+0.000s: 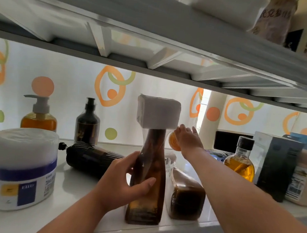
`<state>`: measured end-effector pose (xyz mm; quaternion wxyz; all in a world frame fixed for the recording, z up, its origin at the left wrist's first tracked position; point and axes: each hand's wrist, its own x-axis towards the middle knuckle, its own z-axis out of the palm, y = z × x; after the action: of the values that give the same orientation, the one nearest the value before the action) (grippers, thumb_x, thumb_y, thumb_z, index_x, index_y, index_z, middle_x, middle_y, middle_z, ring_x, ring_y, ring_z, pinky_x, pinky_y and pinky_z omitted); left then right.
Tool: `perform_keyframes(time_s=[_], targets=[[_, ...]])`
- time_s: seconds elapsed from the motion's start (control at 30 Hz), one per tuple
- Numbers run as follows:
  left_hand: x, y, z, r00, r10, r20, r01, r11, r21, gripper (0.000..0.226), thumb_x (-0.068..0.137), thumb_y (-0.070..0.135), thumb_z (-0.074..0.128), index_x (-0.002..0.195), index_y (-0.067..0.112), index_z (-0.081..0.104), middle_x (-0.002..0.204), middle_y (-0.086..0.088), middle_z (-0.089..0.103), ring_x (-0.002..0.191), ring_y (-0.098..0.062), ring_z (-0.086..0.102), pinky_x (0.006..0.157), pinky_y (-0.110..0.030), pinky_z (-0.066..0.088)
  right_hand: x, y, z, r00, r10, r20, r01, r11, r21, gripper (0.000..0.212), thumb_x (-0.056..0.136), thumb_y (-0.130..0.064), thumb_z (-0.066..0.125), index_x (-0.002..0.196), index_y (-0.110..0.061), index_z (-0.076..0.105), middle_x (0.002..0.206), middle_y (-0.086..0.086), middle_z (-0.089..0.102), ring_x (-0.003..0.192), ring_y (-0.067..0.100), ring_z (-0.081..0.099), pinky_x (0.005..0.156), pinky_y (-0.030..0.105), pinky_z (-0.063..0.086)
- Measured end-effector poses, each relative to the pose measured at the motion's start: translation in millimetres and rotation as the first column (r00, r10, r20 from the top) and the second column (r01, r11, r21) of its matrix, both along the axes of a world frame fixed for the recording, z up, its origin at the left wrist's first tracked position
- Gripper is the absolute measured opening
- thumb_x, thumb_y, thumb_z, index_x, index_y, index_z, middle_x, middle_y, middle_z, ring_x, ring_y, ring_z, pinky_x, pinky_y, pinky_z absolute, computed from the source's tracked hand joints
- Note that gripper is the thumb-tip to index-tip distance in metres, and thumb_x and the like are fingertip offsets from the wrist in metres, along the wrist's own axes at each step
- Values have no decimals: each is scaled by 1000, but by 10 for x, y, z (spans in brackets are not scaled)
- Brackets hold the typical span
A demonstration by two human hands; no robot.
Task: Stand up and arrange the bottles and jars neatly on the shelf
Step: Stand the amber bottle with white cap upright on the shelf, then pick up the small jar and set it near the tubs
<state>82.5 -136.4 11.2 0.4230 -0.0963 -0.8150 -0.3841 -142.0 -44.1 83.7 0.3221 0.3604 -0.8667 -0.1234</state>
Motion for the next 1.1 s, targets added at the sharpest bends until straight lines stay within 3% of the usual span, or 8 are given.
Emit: perform_keyframes(time_s=[0.33,0.47,0.53,0.67,0.77,0.87,0.97,1.1], targets=[[130,71,-1,994,82,68,-83,996,17,37,66,62,63,97,44,53,91,17,68,85,-2,67,74,-21,57,817,569,12,973,229,-24,-230,957,-178,78,78,-19,72,137,-12,23,137,11,35,131,28,37,115,37,19],[254,141,-9,964,218,154,-217,976,-25,66,63,79,55,113,36,50,97,15,66,87,-6,67,75,-26,57,1125,833,-2,958,280,-67,-288,929,-231,75,76,-16,74,135,-10,30,135,13,39,128,30,41,113,38,25],[340,248,-49,939,332,86,-332,943,-13,65,71,64,63,124,35,39,105,15,59,91,-6,61,76,-25,53,1238,966,-2,946,318,-65,-324,907,-269,72,74,-12,75,133,-7,35,132,15,42,126,32,44,111,40,29],[555,601,-97,872,479,-105,-471,877,92,33,79,50,57,101,29,44,90,12,51,81,-6,53,68,-22,47,1427,1206,-72,932,347,-105,-362,889,-279,74,66,-9,79,126,-9,36,125,16,48,116,32,50,101,40,42],[652,926,-70,920,390,-34,-381,912,151,19,86,45,53,92,27,51,84,8,56,72,-5,55,62,-16,44,1558,1344,-130,903,380,-203,-427,852,-304,84,46,-4,89,115,-6,41,109,19,57,99,34,60,87,42,52],[710,1307,48,984,151,99,-179,878,444,15,94,35,49,100,23,56,85,-1,66,71,-16,62,60,-25,51,1775,1507,-148,857,416,-303,-501,811,-303,88,40,-11,93,111,-8,42,104,18,61,94,32,63,83,42,54],[743,1596,208,944,-258,203,1,622,783,36,95,48,39,105,19,57,99,-14,68,85,-27,67,70,-34,56,1986,1650,-180,812,432,-391,-553,785,-280,85,37,-16,94,106,-9,45,100,17,64,93,31,66,91,45,48],[777,1732,232,865,-500,43,165,364,917,57,88,61,39,121,17,56,117,-18,65,103,-30,66,78,-38,58,2238,1815,-305,770,444,-458,-594,762,-259,75,46,-12,90,106,-8,45,100,18,64,98,32,65,99,43,38]])
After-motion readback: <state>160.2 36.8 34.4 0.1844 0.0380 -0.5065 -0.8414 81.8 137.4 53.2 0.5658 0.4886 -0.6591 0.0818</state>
